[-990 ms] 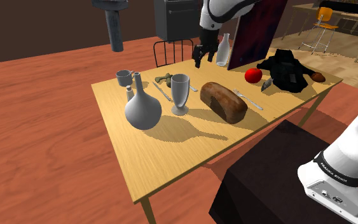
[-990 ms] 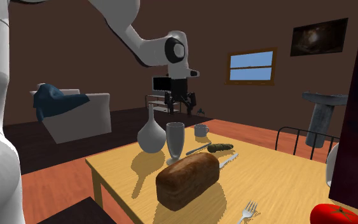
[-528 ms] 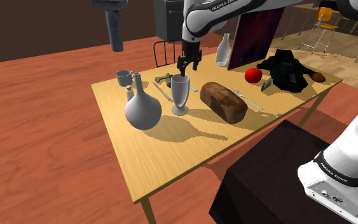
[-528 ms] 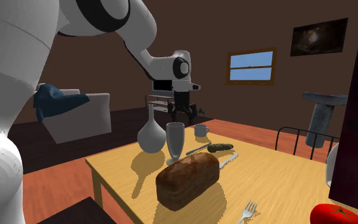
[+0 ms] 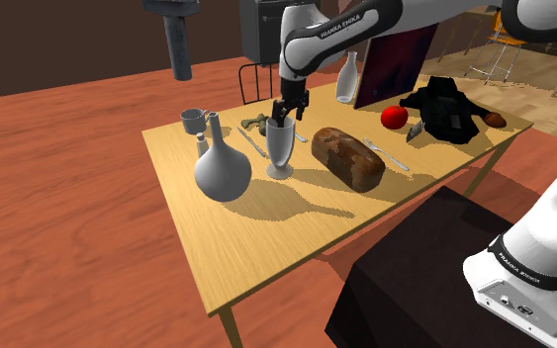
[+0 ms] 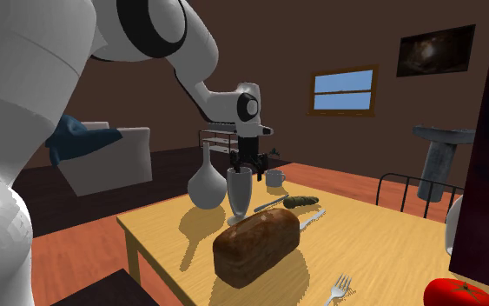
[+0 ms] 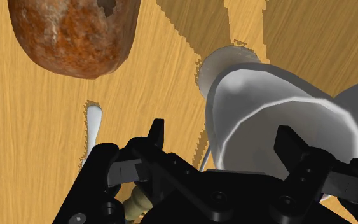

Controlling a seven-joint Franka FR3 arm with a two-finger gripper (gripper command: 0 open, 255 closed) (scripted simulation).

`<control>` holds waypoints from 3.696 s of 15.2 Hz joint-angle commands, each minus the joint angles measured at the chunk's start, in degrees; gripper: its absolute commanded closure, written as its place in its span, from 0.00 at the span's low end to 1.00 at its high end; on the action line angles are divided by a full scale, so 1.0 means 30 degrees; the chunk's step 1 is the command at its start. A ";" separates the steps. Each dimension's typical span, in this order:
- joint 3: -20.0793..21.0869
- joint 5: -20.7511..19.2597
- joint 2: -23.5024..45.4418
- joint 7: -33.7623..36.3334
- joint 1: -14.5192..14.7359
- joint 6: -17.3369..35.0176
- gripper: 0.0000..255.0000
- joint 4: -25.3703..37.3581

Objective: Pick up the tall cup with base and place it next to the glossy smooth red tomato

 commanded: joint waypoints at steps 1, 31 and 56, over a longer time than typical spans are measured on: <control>-0.0003 -0.0011 0.0089 0.0016 0.0010 0.0185 0.00 -0.0085; 0.0070 0.0128 -0.1144 -0.0056 -0.0015 -0.2843 1.00 0.1715; 0.0125 0.0165 -0.1270 -0.0089 0.0106 -0.9226 1.00 0.7974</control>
